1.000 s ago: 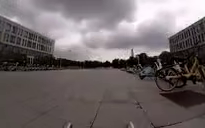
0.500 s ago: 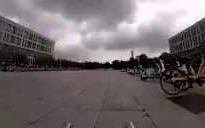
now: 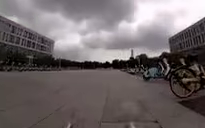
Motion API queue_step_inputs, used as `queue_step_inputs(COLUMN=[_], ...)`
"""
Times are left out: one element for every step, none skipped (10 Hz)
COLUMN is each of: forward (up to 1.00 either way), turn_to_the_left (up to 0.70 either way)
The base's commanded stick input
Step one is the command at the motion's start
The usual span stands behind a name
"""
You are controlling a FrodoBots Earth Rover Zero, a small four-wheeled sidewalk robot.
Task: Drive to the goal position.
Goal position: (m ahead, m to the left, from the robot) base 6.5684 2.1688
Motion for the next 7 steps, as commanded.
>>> queue_step_inputs(forward=[0.55,0.5,0.5,0.5,0.5,0.5,0.5], turn_to_the_left=[-0.21,-0.24,-0.24,-0.24,-0.16,-0.07,0.0])
